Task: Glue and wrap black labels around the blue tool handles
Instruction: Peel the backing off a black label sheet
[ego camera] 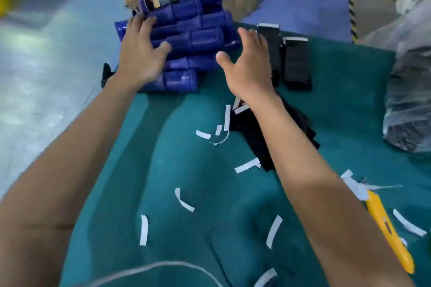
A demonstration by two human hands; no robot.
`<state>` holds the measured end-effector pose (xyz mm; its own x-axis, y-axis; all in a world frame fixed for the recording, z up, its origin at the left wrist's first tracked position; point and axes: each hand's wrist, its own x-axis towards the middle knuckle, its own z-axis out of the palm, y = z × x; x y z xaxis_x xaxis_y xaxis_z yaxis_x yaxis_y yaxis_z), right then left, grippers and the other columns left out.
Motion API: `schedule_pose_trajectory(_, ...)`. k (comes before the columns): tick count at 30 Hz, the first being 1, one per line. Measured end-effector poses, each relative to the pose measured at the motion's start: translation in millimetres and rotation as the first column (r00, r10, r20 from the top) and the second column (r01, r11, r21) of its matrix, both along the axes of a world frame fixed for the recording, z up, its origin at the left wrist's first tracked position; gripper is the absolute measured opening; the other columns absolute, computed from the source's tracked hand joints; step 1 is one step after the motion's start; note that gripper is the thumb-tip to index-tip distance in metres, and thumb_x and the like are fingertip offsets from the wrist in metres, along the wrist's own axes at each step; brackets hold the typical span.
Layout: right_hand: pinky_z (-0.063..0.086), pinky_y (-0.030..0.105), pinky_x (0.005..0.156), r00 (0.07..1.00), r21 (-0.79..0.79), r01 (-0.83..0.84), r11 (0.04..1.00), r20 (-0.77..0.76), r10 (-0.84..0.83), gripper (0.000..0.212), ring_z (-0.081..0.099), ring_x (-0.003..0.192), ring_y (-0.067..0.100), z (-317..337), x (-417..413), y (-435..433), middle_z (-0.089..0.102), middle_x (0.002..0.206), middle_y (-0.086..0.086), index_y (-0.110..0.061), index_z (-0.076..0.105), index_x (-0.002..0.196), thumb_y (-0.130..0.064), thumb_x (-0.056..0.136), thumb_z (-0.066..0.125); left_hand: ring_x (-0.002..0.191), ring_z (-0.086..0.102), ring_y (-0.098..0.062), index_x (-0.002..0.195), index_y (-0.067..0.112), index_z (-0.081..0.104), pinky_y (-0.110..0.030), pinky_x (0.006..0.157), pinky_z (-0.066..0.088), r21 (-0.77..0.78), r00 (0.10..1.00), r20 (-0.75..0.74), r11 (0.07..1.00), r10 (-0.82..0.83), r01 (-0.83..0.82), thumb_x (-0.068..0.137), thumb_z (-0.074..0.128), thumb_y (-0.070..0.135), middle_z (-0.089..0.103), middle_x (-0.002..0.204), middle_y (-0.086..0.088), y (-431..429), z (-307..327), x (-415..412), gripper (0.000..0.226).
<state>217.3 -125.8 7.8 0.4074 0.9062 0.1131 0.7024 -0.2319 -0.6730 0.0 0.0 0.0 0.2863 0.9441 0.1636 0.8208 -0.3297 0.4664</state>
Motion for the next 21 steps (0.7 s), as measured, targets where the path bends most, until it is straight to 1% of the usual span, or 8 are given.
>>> schedule_pose_trajectory(4,0.012,0.044,0.127,0.978,-0.134,-0.085,0.987,0.179,0.108,0.079,0.011,0.159,0.032,8,0,74,0.02,0.172,0.01,-0.017,0.029,0.162,-0.057,0.1,0.055,0.152,0.029,-0.025,0.157,0.012,0.04,-0.037,0.121,0.024,-0.108,1.0,0.018,0.994,0.024,-0.022,0.1,0.051,0.035,0.036,0.163,-0.009,51,28,23,0.063)
schedule_pose_trajectory(7,0.009,0.047,0.128,0.939,-0.191,-0.136,0.972,0.287,0.187,0.09,0.006,0.16,0.034,5,-11,118,0.015,0.173,0.011,-0.018,0.026,0.163,-0.072,0.096,0.051,0.155,0.026,-0.024,0.161,0.015,0.034,-0.037,0.12,0.023,-0.213,1.0,-0.026,0.977,0.016,-0.021,0.104,0.048,0.037,0.031,0.168,-0.006,91,38,45,0.062)
schedule_pose_trajectory(9,0.011,0.05,0.128,0.887,-0.277,-0.17,0.946,0.376,0.269,0.101,0.013,0.158,0.035,0,-15,135,0.024,0.17,0.011,-0.017,0.028,0.163,-0.083,0.089,0.047,0.151,0.035,-0.031,0.16,0.016,0.036,-0.039,0.115,0.03,-0.295,1.0,0.014,0.955,-0.011,0.015,0.104,0.052,0.039,0.037,0.165,-0.01,112,39,60,0.063)
schedule_pose_trajectory(11,0.016,0.05,0.125,0.846,-0.347,-0.168,0.923,0.429,0.316,0.109,0.029,0.152,0.033,-4,-15,145,0.041,0.161,0.01,-0.016,0.033,0.16,-0.091,0.081,0.047,0.148,0.038,-0.036,0.162,0.019,0.033,-0.045,0.12,0.033,-0.362,1.0,0.009,0.932,-0.026,0.028,0.101,0.052,0.051,0.038,0.164,-0.012,130,38,72,0.071)
schedule_pose_trajectory(14,0.018,0.05,0.122,0.806,-0.393,-0.193,0.899,0.46,0.374,0.12,0.039,0.145,0.031,-6,-12,157,0.048,0.155,0.01,-0.016,0.034,0.158,-0.098,0.071,0.047,0.149,0.036,-0.038,0.163,0.025,0.032,-0.053,0.121,0.03,-0.404,0.993,-0.118,0.914,-0.011,-0.038,0.09,0.037,0.077,0.036,0.166,-0.01,152,29,79,0.089)
schedule_pose_trajectory(18,0.018,0.054,0.121,0.784,-0.494,-0.243,0.835,0.408,0.469,0.121,0.037,0.146,0.036,0,-9,159,0.043,0.158,0.013,-0.024,0.034,0.158,-0.1,0.065,0.051,0.136,0.049,-0.041,0.149,0.031,0.05,-0.047,0.104,0.036,-0.399,0.957,-0.257,0.917,-0.133,0.02,0.101,0.029,0.07,0.049,0.156,-0.015,166,5,82,0.065)
schedule_pose_trajectory(19,0.018,0.055,0.121,0.788,-0.515,-0.249,0.82,0.384,0.481,0.122,0.036,0.146,0.036,3,-9,157,0.042,0.159,0.013,-0.024,0.033,0.158,-0.1,0.064,0.052,0.132,0.052,-0.041,0.144,0.031,0.056,-0.044,0.101,0.036,-0.435,0.964,-0.225,0.9,-0.138,0.027,0.097,0.033,0.074,0.054,0.151,-0.014,169,3,81,0.068)
schedule_pose_trajectory(21,0.018,0.057,0.121,0.801,-0.557,-0.259,0.789,0.332,0.497,0.124,0.036,0.146,0.037,9,-13,150,0.042,0.159,0.013,-0.023,0.033,0.158,-0.099,0.063,0.056,0.127,0.057,-0.036,0.134,0.031,0.066,-0.045,0.111,0.038,-0.559,0.981,-0.13,0.828,-0.142,0.046,0.078,0.047,0.087,0.062,0.143,-0.008,177,2,77,0.081)
